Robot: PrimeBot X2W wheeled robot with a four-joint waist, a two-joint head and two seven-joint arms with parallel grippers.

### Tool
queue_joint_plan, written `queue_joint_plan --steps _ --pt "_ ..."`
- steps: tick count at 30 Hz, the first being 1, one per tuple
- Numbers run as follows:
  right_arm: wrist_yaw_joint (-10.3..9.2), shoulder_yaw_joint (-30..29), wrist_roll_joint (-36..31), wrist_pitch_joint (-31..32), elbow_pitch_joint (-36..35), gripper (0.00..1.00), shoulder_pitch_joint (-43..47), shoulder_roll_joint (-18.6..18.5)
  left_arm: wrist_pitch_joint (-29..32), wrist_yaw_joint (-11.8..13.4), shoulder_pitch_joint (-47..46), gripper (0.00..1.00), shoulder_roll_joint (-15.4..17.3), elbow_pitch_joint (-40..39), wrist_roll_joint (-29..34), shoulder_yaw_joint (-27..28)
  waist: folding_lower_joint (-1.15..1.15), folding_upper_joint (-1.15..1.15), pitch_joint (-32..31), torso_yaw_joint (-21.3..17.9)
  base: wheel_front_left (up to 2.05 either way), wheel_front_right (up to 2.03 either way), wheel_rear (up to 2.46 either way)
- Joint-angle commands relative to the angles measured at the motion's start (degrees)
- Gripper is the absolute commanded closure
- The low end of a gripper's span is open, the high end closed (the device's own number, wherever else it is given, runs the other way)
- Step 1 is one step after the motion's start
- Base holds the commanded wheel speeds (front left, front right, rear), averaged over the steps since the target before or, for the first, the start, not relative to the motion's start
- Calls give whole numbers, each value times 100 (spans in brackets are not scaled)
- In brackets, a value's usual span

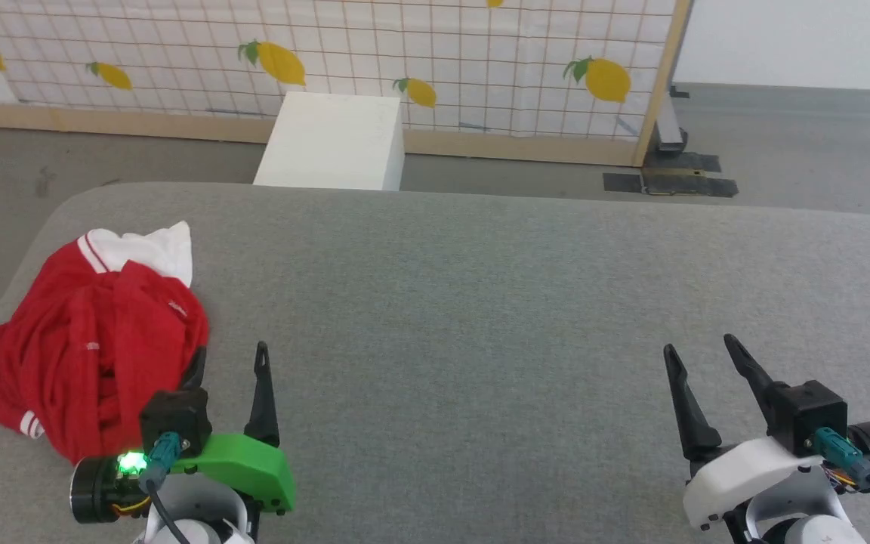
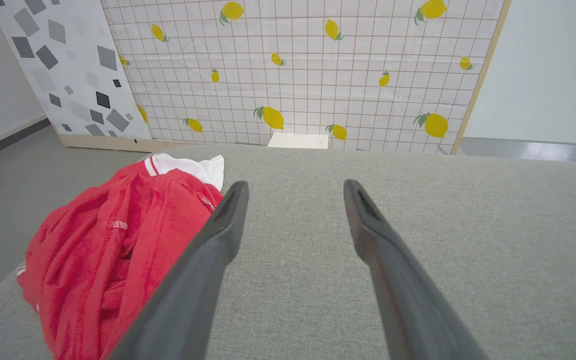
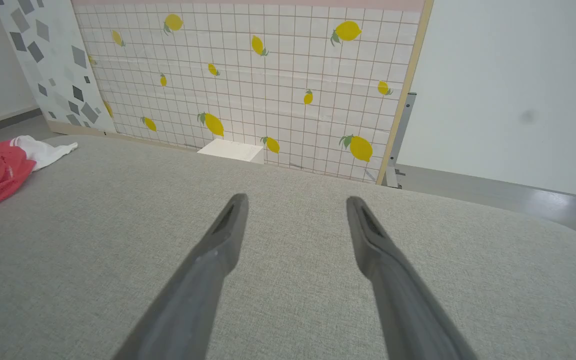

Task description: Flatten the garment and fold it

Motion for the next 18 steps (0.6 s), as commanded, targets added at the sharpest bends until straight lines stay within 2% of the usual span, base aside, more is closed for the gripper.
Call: queue_joint_plan --steps 1,18 --pt "-3 6 56 -54 30 0 -92 4 -61 62 -56 0 24 19 -83 -5 0 0 -3 108 0 0 0" --pt "-4 51 163 -191 158 0 -170 6 -262 246 -13 0 42 99 -269 25 0 0 -5 718 0 0 0"
